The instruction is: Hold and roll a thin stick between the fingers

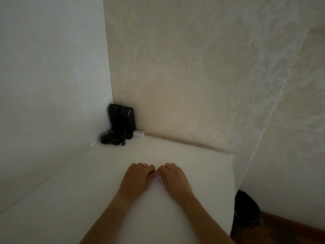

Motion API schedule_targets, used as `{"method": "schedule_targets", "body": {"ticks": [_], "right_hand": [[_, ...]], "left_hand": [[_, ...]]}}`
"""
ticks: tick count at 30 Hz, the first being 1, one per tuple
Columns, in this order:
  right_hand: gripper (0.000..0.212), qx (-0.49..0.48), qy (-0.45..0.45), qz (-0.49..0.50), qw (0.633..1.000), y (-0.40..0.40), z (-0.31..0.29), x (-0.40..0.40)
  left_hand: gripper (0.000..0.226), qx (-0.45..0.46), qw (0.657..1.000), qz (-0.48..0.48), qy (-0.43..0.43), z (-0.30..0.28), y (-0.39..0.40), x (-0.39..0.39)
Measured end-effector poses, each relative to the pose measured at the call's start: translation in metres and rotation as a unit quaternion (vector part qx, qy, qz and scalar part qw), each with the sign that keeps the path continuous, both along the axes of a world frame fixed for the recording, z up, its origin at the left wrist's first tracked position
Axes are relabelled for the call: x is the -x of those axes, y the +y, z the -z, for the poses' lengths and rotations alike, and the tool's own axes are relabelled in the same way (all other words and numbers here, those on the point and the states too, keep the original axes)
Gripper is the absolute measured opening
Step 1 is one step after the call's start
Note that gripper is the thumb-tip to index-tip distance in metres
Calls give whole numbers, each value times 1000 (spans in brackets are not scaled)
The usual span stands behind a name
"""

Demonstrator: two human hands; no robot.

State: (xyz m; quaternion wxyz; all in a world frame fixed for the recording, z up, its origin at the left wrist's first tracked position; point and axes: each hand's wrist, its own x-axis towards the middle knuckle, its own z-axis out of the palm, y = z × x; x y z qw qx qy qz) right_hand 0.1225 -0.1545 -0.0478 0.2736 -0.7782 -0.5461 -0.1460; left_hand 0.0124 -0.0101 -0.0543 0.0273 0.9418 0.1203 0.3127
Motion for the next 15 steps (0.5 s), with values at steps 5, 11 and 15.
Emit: {"method": "schedule_targets", "body": {"ticks": [5, 11, 15], "right_hand": [[15, -10, 11, -13, 1000, 0, -1, -2], [16, -39, 33, -24, 998, -1, 2, -6], [15, -57, 18, 9, 998, -2, 1, -2]], "left_hand": [[34, 20, 1000, -4, -10, 0, -1, 0], [65, 28, 997, -76, -8, -5, -5, 10], [76, 46, 994, -102, -6, -5, -2, 9]]}}
